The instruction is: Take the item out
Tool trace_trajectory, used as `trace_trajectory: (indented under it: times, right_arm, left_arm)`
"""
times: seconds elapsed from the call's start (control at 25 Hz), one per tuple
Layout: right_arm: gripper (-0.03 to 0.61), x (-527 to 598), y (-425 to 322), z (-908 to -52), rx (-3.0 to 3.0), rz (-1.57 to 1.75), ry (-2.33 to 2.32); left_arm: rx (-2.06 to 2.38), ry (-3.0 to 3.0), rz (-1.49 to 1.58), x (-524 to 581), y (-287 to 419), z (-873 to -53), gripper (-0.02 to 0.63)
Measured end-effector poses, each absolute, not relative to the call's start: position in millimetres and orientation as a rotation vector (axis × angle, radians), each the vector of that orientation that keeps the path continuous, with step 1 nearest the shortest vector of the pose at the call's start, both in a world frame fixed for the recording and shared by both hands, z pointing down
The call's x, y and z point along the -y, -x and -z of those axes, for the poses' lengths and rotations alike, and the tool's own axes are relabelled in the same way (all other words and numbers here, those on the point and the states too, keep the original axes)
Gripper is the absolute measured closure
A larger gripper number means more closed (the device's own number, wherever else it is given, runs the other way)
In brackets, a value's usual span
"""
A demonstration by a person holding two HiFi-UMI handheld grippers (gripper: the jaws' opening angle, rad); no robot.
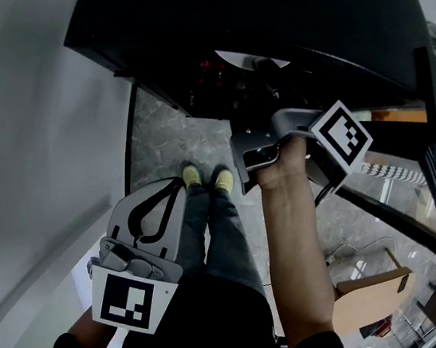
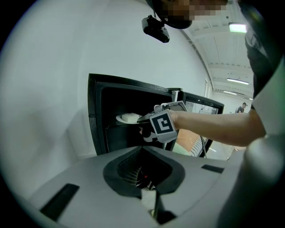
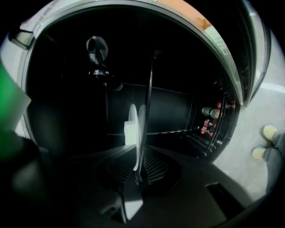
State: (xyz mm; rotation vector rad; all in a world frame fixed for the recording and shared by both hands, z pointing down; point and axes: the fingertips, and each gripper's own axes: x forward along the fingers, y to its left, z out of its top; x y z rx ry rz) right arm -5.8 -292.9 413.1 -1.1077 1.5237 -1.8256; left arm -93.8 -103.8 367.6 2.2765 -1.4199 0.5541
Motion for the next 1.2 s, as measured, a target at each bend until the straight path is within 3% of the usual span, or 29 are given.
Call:
trace_trajectory:
  times: [1.0,1.2]
  right_arm:
    - [0.528,290,9,-410,-1.47,1.862,1.073]
    - [0.557,292,9,-408,-1.456,1.864,1.047]
  left_arm:
    - [1.372,-2.364,-0.617,106,83,-365,0.606]
    - [1.361,-2.386,-0.633,107,83,-365,0.606]
